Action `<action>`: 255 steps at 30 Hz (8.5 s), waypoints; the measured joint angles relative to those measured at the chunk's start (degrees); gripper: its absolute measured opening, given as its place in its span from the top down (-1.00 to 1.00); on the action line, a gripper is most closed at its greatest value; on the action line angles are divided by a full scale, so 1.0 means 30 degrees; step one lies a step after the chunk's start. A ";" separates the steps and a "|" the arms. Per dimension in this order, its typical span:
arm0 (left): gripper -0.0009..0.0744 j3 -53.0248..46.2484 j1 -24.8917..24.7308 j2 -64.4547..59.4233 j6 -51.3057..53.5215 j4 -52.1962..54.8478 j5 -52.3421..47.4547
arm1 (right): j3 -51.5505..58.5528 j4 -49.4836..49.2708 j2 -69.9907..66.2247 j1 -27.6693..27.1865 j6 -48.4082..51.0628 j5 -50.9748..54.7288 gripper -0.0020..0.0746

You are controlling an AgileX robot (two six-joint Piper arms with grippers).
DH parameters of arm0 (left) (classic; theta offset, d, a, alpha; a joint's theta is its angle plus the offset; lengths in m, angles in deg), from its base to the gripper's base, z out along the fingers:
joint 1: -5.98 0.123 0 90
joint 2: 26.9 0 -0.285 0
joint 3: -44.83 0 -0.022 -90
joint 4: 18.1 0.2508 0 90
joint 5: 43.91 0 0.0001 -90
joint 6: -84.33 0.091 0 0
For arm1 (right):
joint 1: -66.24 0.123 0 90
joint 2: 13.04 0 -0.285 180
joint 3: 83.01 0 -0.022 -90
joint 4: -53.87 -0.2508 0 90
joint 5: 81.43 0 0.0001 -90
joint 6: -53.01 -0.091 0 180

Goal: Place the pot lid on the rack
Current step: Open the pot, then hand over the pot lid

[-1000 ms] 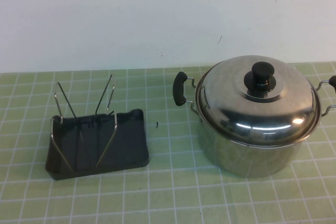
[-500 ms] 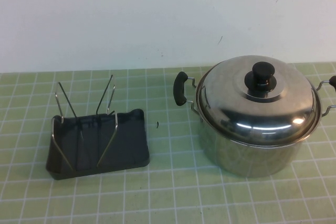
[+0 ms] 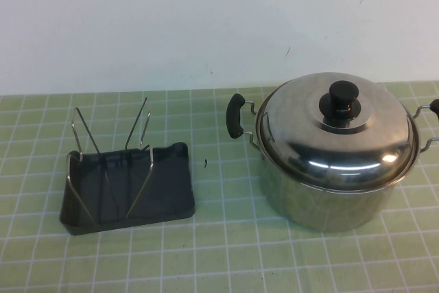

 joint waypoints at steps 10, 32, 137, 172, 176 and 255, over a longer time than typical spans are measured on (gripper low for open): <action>0.98 -0.0387 0.0000 0.0350 0.4497 -0.1611 0.0116 | 0.0000 0.0000 0.0000 0.0000 0.0000 0.0033 0.95; 0.98 -0.0387 0.0000 0.0350 0.4816 -0.1808 0.0103 | 0.0000 0.0000 0.0000 0.0000 0.0000 0.0033 0.95; 0.98 -0.0387 0.0000 0.0350 0.4872 -0.1919 0.0073 | -1.4558 -0.1620 -3.2443 0.5981 0.2448 -2.1043 0.07; 0.98 -0.0501 0.0000 0.0350 -0.1221 -1.1918 0.4337 | -1.4442 1.2301 -2.3197 0.5981 -0.9662 -1.7219 0.07; 0.98 -0.0501 0.0000 0.0350 -0.2522 -1.8419 0.6369 | -1.4442 1.2725 -2.3197 0.5981 -0.9786 -1.7219 0.07; 0.08 2.1668 -0.6698 -2.8101 2.2251 -3.2570 -1.1331 | -1.4409 1.0362 -2.3197 0.5748 -0.9148 -1.9781 0.07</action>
